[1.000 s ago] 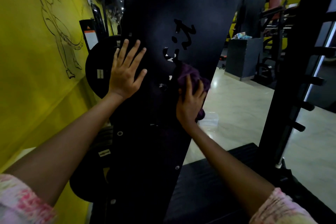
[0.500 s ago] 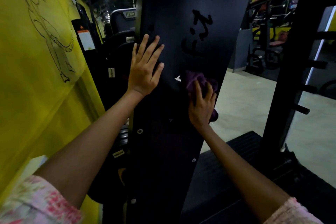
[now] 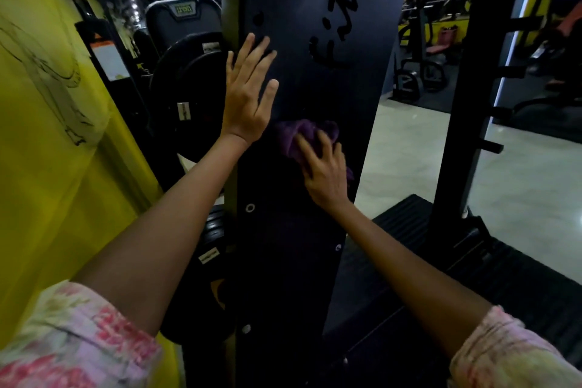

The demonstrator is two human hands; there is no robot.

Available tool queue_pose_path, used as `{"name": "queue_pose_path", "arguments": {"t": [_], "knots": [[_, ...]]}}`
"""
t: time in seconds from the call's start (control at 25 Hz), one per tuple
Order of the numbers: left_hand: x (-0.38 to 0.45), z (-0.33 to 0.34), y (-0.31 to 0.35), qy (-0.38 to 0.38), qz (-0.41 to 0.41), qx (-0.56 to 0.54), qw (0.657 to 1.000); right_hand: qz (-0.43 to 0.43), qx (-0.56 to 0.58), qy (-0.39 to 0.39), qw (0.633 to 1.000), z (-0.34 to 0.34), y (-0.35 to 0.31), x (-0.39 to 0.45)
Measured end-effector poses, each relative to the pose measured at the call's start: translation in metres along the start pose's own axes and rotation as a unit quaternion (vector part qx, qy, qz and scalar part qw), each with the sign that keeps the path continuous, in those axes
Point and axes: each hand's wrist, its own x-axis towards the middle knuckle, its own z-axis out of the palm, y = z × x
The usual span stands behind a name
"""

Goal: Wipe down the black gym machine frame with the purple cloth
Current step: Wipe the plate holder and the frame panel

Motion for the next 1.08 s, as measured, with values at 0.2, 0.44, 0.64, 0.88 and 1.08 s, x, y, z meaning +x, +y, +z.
{"name": "queue_pose_path", "arguments": {"t": [0.2,0.44,0.64,0.88,1.08], "knots": [[0.001,-0.002,0.0,0.014,-0.009,-0.014,1.0,0.082,0.087,-0.023,0.993,0.007,-0.062,-0.011],[-0.002,0.003,-0.003,0.026,0.033,0.02,0.999,-0.092,-0.003,-0.041,0.995,0.017,-0.02,-0.041],[-0.003,0.005,-0.005,0.038,0.062,0.032,0.997,0.276,0.102,0.035,0.955,0.013,0.034,-0.01],[0.0,0.007,-0.007,0.022,0.06,0.072,0.995,0.637,0.227,0.013,0.737,0.025,0.009,-0.056],[-0.003,0.006,-0.003,0.022,0.06,0.081,0.995,0.656,0.27,0.085,0.7,0.01,-0.011,-0.003]]}}
